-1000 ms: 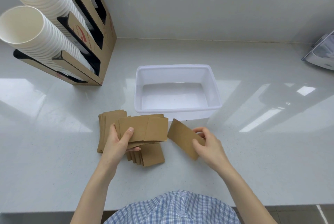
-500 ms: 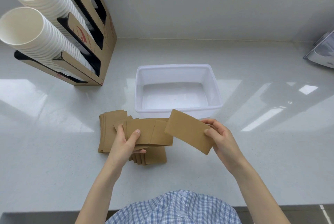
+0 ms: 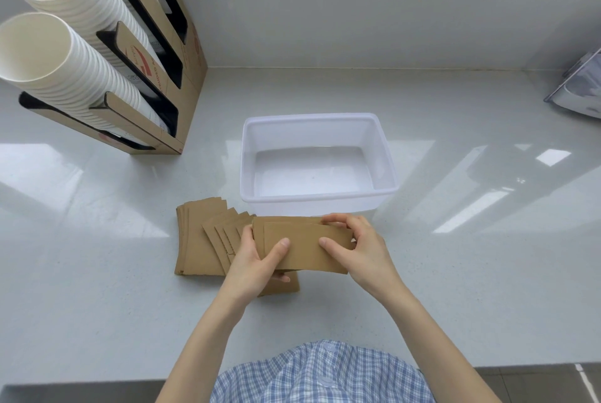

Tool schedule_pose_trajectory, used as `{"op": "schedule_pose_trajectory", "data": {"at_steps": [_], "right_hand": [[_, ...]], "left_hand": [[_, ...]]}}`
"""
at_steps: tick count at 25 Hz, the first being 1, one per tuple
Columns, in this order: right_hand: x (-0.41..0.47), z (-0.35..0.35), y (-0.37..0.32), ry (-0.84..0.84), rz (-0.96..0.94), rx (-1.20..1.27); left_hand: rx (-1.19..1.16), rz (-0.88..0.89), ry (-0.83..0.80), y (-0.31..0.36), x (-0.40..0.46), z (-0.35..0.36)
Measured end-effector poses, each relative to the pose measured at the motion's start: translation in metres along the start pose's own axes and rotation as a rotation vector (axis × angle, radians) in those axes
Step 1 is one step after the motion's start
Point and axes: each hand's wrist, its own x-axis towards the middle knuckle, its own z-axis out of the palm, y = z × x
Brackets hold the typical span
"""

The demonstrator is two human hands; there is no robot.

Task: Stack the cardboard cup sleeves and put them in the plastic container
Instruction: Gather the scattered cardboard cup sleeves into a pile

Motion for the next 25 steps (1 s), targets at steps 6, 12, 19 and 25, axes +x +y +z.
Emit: {"op": "schedule_pose_trajectory", "data": {"at_steps": [6, 12, 19, 25], "right_hand": [[0.000, 0.003, -0.001, -0.153, -0.115, -0.216], [0.007, 0.010, -0.012, -0.395, -0.034, -0.111], [0.000, 0.016, -0.005, -0.451, 0.225, 0.119], [0.003, 0.024, 0.006, -0.395, 0.372, 0.103]], "left_hand": [[0.079, 0.032, -0.083, -0.001, -0.002, -0.009], [0.143, 0.061, -0.074, 0.001, 0.000, -0.016], [0.122, 0.064, 0.076, 0.003, 0.008, -0.045], [0.217, 0.050, 0.410, 0.002, 0.020, -0.081]]}}
